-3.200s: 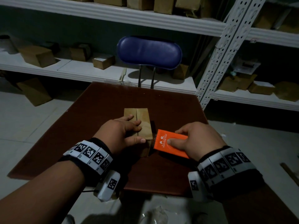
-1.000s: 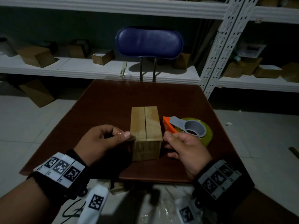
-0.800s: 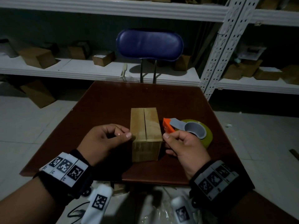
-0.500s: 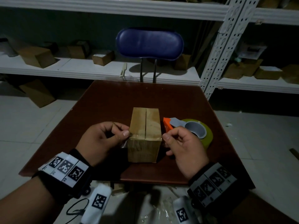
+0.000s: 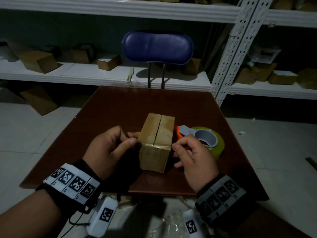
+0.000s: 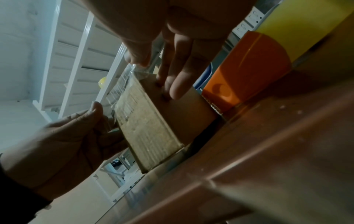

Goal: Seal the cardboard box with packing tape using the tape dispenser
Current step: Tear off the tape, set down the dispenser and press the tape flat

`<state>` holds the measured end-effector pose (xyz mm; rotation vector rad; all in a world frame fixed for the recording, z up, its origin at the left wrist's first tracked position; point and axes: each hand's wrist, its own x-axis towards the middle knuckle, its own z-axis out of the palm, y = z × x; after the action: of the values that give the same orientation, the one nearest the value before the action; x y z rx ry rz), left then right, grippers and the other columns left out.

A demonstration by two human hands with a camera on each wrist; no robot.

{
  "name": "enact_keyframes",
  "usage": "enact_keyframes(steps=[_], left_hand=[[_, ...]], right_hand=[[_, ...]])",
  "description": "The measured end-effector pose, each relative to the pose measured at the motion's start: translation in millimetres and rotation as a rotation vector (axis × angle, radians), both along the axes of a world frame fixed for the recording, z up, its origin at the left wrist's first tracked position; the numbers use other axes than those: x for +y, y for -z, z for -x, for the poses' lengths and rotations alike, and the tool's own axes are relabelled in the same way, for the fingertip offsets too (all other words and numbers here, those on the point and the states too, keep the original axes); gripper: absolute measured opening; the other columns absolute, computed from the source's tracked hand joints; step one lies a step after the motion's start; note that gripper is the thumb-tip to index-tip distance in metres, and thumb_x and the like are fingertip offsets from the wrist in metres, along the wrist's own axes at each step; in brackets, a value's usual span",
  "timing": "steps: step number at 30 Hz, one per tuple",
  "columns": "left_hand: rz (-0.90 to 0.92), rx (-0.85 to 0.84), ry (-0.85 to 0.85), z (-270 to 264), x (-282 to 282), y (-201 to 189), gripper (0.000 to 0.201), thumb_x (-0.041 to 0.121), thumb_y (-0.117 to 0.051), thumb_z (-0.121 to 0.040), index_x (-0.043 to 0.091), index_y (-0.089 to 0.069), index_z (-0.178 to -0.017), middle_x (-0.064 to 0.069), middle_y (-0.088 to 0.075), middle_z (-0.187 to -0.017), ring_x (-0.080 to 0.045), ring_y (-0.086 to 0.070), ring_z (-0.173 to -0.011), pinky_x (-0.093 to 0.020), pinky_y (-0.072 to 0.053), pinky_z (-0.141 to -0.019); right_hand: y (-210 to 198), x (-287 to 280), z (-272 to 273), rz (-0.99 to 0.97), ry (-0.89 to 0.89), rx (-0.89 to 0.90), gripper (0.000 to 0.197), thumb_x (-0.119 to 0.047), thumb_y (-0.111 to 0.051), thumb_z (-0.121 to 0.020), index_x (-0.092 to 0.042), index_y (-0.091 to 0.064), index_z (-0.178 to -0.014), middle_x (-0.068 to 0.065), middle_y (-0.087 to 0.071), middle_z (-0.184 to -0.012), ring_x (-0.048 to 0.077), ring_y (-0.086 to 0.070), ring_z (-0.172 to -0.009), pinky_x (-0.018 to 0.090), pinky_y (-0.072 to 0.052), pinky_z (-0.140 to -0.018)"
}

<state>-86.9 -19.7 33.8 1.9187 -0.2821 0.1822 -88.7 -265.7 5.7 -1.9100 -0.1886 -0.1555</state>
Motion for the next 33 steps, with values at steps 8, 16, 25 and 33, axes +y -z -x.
enact_keyframes(steps=[8, 16, 25, 33], left_hand=[[-0.106, -0.036, -0.034, -1, -1, 0, 0.02, 0.011, -0.066, -0.088, 0.013, -0.053, -0.073, 0.023, -0.074, -0.094, 0.007, -0.069, -0.095, -0.009, -0.05, -0.068], [0.031, 0.007, -0.007, 0, -2, 6, 0.035, 0.034, -0.079, -0.079, 0.005, -0.06, -0.077, 0.009, -0.077, -0.095, -0.008, -0.071, -0.103, -0.021, -0.057, -0.081], [0.039, 0.013, -0.102, -1, -10, 16, 0.051, 0.038, -0.093, -0.049, 0.018, -0.051, -0.071, 0.001, -0.077, -0.098, -0.012, -0.074, -0.097, -0.043, -0.062, -0.077], [-0.104, -0.035, -0.186, 2, -21, 16, 0.05, 0.035, -0.091, -0.052, 0.014, -0.049, -0.069, 0.012, -0.076, -0.092, 0.002, -0.073, -0.085, -0.024, -0.06, -0.065]], right_hand=[[3, -1, 0, 0.052, 0.019, -0.024, 0.01, -0.026, -0.058, -0.098, -0.022, -0.062, -0.089, 0.004, -0.066, -0.088, 0.015, -0.067, -0.077, 0.033, -0.062, -0.057], [3, -3, 0, 0.046, 0.007, 0.023, 0.013, -0.034, -0.058, -0.097, -0.023, -0.062, -0.091, 0.004, -0.067, -0.089, 0.02, -0.068, -0.081, 0.037, -0.063, -0.06], [9, 3, 0, 0.041, 0.012, -0.007, 0.048, -0.06, -0.083, -0.055, -0.034, -0.055, -0.085, -0.003, -0.064, -0.087, 0.025, -0.064, -0.082, 0.052, -0.057, -0.065], [17, 8, -6, 0.12, 0.093, -0.061, 0.055, -0.058, -0.085, -0.055, -0.033, -0.041, -0.075, 0.0, -0.056, -0.076, 0.023, -0.057, -0.07, 0.05, -0.052, -0.064]])
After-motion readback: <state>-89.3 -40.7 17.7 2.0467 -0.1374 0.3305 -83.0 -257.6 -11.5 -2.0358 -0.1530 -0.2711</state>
